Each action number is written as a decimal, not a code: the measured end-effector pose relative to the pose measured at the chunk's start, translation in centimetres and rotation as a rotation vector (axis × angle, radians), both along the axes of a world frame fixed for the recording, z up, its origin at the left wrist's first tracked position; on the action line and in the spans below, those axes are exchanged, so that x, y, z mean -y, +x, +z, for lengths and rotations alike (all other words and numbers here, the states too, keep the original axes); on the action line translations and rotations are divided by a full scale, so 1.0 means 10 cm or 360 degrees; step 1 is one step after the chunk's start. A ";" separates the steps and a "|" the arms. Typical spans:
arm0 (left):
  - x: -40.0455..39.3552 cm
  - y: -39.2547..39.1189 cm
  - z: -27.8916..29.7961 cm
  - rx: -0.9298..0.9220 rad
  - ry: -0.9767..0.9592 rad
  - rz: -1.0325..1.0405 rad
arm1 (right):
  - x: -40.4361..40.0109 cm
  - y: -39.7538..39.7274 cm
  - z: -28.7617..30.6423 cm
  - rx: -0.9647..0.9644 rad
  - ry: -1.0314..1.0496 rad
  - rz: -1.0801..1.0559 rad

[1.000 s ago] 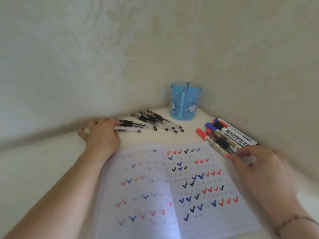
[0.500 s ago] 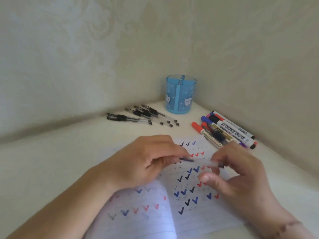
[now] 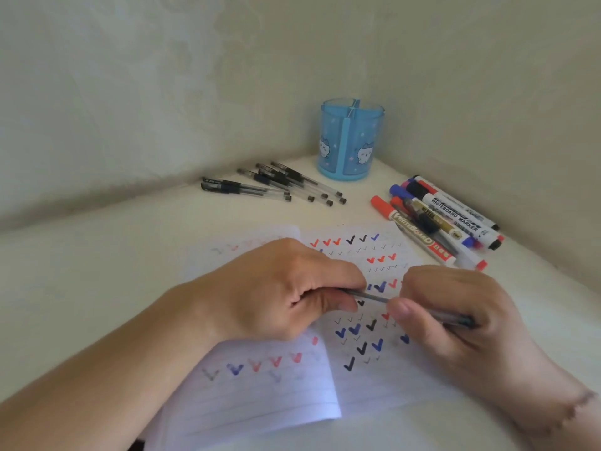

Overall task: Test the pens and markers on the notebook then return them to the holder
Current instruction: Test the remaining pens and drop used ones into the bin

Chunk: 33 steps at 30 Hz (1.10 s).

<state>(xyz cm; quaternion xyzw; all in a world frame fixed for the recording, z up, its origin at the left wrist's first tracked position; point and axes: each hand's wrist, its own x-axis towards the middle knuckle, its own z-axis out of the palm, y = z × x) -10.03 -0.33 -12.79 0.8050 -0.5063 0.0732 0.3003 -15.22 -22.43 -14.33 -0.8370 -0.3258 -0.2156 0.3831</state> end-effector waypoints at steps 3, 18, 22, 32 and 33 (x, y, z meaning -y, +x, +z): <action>0.00 0.01 0.01 -0.0071 -0.0030 -0.0045 | 0.03 -0.02 0.00 -0.0039 0.0035 0.0019; -0.15 0.14 -0.03 -0.0368 -0.0199 0.0293 | 0.12 -0.03 0.14 -0.0933 0.1025 0.0007; -0.15 0.20 -0.07 -0.0211 -0.0155 0.0332 | 0.11 -0.05 0.15 -0.1179 0.1133 0.0272; -0.13 0.20 -0.02 -0.0326 -0.0555 0.0347 | 0.03 -0.14 0.15 -0.1080 0.0557 -0.0041; -0.13 0.20 -0.02 -0.0342 -0.0582 0.0364 | 0.02 -0.14 0.14 -0.1070 0.0588 -0.0068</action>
